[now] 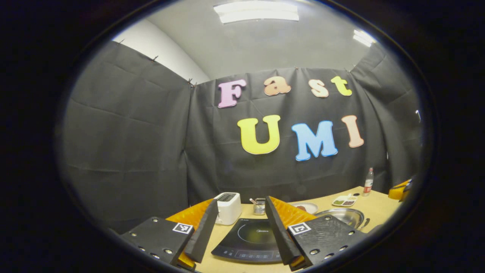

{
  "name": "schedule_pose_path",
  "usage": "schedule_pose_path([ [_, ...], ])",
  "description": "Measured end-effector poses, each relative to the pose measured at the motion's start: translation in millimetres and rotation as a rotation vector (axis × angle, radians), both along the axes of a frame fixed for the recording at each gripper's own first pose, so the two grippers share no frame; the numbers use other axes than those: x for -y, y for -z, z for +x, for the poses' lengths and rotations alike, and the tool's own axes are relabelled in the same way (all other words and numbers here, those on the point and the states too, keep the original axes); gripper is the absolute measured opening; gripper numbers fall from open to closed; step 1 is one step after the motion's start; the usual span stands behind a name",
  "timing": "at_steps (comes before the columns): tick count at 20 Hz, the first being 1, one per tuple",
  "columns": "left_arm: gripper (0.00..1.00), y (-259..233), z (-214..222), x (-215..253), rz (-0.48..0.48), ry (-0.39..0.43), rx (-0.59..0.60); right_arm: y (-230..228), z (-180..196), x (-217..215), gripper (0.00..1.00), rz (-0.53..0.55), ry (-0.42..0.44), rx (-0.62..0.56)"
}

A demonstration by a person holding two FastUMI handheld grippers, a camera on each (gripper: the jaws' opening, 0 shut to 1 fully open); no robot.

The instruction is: First push the handle of the pot to place it horizontally, then grasp the pot with both hands and set it on the induction cooktop.

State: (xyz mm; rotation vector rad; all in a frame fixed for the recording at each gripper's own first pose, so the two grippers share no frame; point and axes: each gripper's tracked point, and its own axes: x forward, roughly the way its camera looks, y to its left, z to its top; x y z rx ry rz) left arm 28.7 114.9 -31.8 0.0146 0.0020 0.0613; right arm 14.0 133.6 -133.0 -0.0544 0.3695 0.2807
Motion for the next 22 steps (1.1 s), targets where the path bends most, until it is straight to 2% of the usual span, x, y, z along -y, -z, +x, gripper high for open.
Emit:
schedule_pose_path([
  [2, 0.76, -1, 1, 3, 0.007, -0.017, 0.003, 18, 0, -7, 0.02, 0.000, -0.051, -0.047],
  [3, 0.72, -1, 2, 4, 0.009, -0.027, 0.004, 26, 0, -9, 0.02, -0.002, -0.075, -0.070],
  [7, 0.79, 2, 12, 19, 0.009, -0.055, -0.011, 62, 3, -13, 0.02, -0.024, -0.167, -0.160],
  [8, 0.73, 2, 14, 21, 0.013, -0.063, -0.014, 69, 3, -14, 0.02, -0.027, -0.187, -0.182],
  [14, 0.76, 10, 25, 39, 0.031, -0.099, -0.045, 119, 2, -17, 0.02, -0.048, -0.296, -0.325],
  [15, 0.72, 12, 26, 40, 0.036, -0.107, -0.053, 124, 2, -17, 0.02, -0.053, -0.312, -0.343],
  [16, 0.76, 13, 28, 43, 0.040, -0.110, -0.060, 131, 2, -16, 0.00, -0.055, -0.323, -0.358],
  [17, 0.72, 15, 29, 44, 0.045, -0.115, -0.065, 136, 1, -16, 0.02, -0.057, -0.334, -0.375],
  [22, 0.73, 13, 33, 50, 0.070, -0.128, -0.069, 160, 4, -20, 0.02, -0.043, -0.358, -0.450],
])
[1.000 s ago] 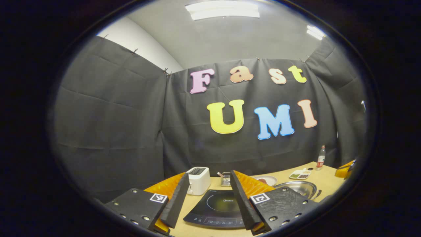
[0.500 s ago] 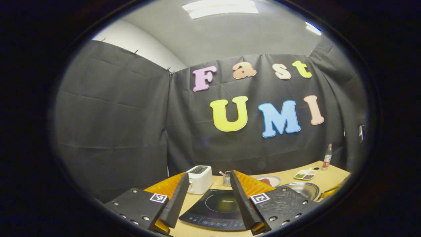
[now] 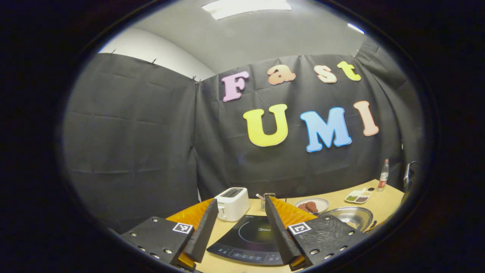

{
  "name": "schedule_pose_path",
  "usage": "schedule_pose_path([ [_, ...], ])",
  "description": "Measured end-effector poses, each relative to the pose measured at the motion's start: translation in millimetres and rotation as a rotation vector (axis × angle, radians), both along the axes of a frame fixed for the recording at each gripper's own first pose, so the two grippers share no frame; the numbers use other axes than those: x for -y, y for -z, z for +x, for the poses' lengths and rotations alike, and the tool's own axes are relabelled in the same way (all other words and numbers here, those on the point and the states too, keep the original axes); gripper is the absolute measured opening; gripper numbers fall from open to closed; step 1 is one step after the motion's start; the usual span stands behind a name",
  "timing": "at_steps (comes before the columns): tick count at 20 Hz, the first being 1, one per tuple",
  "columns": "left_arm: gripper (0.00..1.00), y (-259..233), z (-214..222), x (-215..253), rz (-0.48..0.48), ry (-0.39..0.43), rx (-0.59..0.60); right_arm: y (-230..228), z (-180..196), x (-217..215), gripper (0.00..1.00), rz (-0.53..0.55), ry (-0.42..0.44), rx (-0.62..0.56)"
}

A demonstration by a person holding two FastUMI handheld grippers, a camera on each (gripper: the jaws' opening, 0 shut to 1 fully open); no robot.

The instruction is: First push the handle of the pot to place it horizontally, then grasp the pot with both hands and set it on the induction cooktop.

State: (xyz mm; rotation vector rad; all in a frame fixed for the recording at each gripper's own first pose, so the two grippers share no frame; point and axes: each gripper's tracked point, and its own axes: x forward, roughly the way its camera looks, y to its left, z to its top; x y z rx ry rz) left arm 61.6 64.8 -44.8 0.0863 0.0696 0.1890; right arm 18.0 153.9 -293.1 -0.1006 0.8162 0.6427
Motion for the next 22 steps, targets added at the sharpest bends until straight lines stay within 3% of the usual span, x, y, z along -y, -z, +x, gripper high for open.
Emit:
schedule_pose_path([
  [3, 0.73, 3, -1, 2, 0.006, -0.005, -0.006, 11, 6, 2, 0.05, -0.012, 0.006, -0.039],
  [6, 0.73, 3, 0, 3, 0.004, -0.011, -0.015, 18, 13, 4, 0.00, -0.022, 0.017, -0.052],
  [10, 0.73, 3, 1, 3, 0.003, -0.015, -0.015, 22, 15, 7, 0.02, -0.012, 0.027, -0.079],
  [22, 0.73, 8, 14, 20, -0.003, -0.008, -0.022, 23, 35, 41, 0.02, -0.037, 0.088, -0.074],
])
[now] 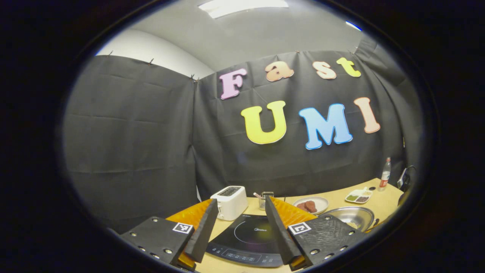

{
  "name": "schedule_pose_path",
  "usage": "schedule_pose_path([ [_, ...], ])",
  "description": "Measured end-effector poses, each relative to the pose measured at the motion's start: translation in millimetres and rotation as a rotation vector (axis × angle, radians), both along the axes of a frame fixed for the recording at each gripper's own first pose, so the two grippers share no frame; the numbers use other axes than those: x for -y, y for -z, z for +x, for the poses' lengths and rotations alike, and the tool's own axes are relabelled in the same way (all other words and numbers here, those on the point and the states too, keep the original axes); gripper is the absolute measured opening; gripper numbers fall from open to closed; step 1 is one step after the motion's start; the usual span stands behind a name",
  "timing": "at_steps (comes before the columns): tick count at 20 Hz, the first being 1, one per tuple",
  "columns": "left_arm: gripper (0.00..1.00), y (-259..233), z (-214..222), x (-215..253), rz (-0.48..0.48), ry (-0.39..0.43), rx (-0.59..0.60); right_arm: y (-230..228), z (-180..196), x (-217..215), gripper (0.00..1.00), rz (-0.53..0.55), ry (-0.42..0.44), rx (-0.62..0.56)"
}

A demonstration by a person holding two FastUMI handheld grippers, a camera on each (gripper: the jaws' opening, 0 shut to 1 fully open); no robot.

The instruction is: First push the handle of the pot to place it horizontally, then grasp the pot with both hands and set it on the induction cooktop.

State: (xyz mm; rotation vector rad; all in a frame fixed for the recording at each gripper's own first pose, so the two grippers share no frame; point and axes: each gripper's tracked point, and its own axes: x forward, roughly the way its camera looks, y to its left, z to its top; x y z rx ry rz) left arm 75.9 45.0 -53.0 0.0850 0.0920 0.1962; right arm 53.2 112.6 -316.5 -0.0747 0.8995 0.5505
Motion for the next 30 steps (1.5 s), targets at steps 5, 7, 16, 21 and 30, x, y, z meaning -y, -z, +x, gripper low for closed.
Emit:
schedule_pose_path([
  [5, 0.73, 1, 3, 8, 0.002, 0.000, -0.006, 1, 11, 14, 0.02, -0.004, 0.029, 0.003],
  [7, 0.73, 1, 4, 10, 0.004, -0.001, -0.009, 2, 15, 18, 0.02, -0.006, 0.035, 0.002],
  [16, 0.73, 9, 13, 23, -0.002, -0.011, -0.024, 8, 36, 39, 0.02, -0.028, 0.057, 0.008],
  [21, 0.73, 15, 17, 33, -0.003, -0.015, -0.038, 11, 52, 50, 0.02, -0.031, 0.076, 0.009],
  [30, 0.76, 22, 24, 51, 0.005, -0.022, -0.059, 15, 78, 65, 0.02, -0.037, 0.095, 0.025],
])
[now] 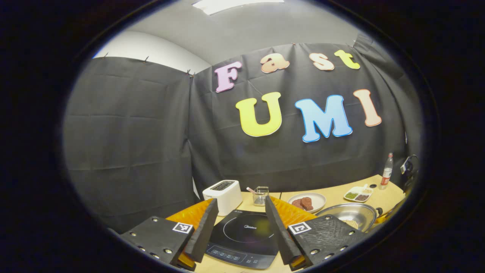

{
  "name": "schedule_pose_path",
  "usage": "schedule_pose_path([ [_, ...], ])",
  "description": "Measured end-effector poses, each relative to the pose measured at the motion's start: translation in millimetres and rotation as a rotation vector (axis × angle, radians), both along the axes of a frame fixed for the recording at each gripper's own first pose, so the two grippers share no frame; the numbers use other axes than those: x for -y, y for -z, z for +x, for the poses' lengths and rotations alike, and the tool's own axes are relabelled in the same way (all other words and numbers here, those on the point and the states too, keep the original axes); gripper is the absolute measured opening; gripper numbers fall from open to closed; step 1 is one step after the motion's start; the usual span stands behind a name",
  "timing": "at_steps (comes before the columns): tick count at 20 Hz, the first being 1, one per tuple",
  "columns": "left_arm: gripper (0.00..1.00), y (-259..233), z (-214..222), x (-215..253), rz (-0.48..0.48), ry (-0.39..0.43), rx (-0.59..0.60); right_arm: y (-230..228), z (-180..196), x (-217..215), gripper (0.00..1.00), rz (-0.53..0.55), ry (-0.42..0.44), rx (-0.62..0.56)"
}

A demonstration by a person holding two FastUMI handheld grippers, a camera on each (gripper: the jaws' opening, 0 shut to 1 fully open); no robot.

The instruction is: First push the handle of the pot to place it horizontally, then grasp the pot with both hands and set it on the induction cooktop.

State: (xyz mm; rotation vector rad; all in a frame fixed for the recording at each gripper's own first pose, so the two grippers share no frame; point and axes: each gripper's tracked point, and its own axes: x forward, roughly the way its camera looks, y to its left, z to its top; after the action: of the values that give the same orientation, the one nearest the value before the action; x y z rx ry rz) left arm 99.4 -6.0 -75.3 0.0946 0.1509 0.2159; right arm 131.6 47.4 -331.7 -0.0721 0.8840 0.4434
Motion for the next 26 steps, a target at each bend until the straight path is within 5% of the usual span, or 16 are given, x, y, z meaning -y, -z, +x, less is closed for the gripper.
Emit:
schedule_pose_path([
  [15, 0.73, 37, 25, 42, -0.060, 0.108, -0.064, -56, 24, 34, 0.03, 0.039, 0.164, 0.176],
  [17, 0.73, 40, 33, 48, -0.073, 0.130, -0.066, -69, 23, 33, 0.32, 0.065, 0.183, 0.207],
  [19, 0.74, 46, 39, 56, -0.088, 0.160, -0.073, -81, 24, 33, 0.72, 0.081, 0.197, 0.238],
  [20, 0.74, 48, 44, 59, -0.096, 0.173, -0.076, -85, 27, 34, 1.00, 0.078, 0.209, 0.256],
  [26, 0.76, 83, 69, 87, -0.182, 0.272, -0.152, -94, 34, 37, 0.97, 0.082, 0.254, 0.294],
])
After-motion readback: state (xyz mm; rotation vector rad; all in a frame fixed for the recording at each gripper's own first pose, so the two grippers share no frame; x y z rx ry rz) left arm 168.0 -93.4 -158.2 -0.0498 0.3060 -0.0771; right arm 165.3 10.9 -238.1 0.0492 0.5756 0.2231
